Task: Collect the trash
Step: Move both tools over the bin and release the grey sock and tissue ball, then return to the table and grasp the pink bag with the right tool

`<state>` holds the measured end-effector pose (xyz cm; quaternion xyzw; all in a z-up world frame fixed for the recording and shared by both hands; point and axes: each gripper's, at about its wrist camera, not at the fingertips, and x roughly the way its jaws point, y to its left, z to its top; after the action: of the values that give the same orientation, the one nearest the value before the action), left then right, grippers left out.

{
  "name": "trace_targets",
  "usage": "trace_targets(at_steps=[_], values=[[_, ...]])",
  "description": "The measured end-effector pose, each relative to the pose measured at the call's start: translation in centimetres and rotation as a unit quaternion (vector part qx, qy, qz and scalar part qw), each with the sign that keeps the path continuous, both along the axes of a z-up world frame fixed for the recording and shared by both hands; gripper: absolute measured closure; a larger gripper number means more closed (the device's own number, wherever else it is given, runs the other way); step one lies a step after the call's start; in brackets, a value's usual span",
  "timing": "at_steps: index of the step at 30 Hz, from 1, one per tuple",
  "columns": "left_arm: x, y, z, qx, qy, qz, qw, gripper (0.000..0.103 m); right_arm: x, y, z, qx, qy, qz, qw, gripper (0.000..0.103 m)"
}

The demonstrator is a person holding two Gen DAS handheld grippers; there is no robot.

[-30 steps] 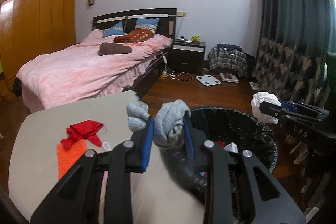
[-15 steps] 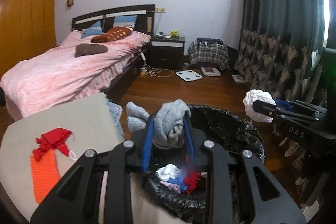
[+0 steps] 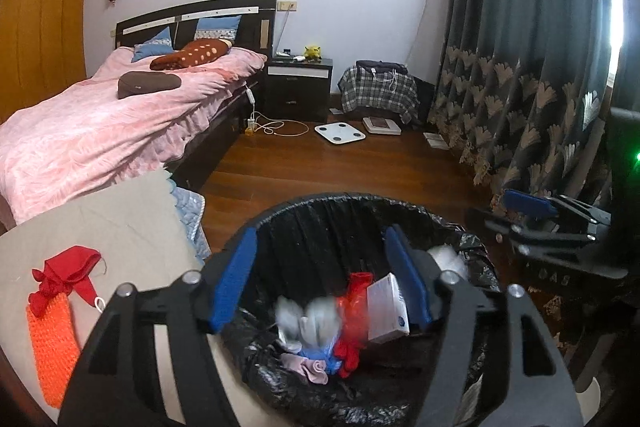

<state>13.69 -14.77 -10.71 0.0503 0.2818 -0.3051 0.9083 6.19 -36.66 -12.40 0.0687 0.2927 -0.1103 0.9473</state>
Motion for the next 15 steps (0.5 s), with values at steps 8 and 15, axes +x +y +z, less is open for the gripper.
trace_targets(at_steps=[8,15], values=[[-0.4,5.4,0.2,0.006,0.001,0.07,0.9975,0.012,-0.4,2.1,-0.1,0.003,0.006,0.019,1.0,0.006],[-0.9,13.1,-0.2,0.026,0.002,0.156,0.9874,0.011,1.0,6.6,-0.3,0.013,0.008,0.062,0.998,0.006]])
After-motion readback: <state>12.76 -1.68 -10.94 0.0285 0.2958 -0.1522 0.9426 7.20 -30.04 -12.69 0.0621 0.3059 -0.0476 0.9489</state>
